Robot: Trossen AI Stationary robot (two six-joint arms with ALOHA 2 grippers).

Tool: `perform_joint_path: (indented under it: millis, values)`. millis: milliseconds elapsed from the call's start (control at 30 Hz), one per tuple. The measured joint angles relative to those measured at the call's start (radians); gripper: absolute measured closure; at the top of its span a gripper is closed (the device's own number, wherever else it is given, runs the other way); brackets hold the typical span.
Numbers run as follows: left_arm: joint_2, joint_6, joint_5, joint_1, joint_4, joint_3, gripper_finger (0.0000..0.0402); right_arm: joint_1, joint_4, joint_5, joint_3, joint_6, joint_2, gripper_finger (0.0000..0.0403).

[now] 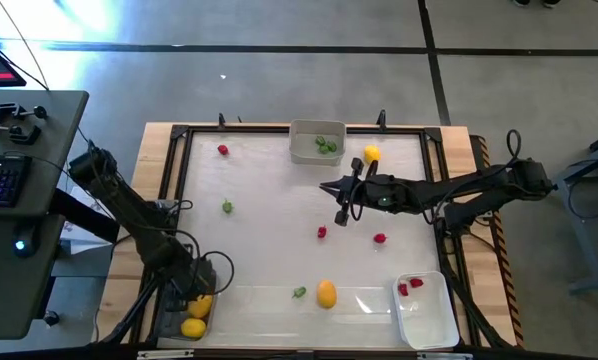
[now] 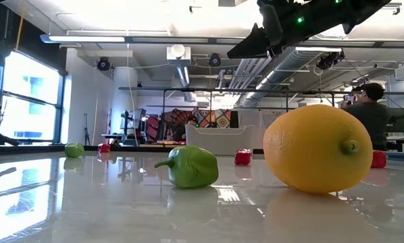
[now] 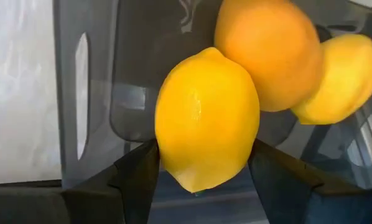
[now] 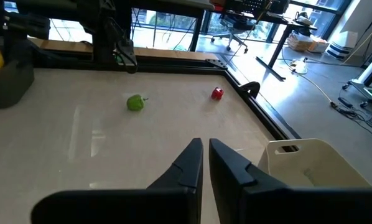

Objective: Sort produce into baskets
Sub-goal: Put the lemon into the black bin, then put the green chili pepper into the gray bin

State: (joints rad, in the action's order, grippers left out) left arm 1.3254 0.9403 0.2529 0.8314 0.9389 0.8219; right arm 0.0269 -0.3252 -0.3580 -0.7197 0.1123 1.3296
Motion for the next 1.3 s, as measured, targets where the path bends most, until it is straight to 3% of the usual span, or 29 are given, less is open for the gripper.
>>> perform_joint_path:
  millis: [267,500,600,733,1033,1300]
  values:
    - [0.000,0.093,-0.040,-0.003,0.050,-0.008,0.0171,0.000,0.001,0.001,0.000,0.000,0.000,0.0386]
    - [0.000,0.123,-0.021,-0.035,0.056,-0.008,0.0137,0.000,0.002,0.002,0.000,0.000,0.000,0.0386]
    - [0.000,0.073,-0.022,-0.042,0.056,-0.008,0.0128,0.000,0.001,0.003,0.000,0.000,0.000,0.0386]
    - [0.000,0.036,0.048,-0.039,0.057,-0.007,0.0131,0.000,0.003,0.003,0.000,0.000,0.000,0.0386]
    - [0.000,-0.001,0.055,-0.022,0.043,-0.007,0.0187,0.000,0.009,0.003,0.000,0.000,0.000,0.0386]
    - [0.023,-0.053,0.054,-0.005,0.035,-0.007,0.0273,0.000,0.016,0.003,0.000,0.000,0.000,0.0386]
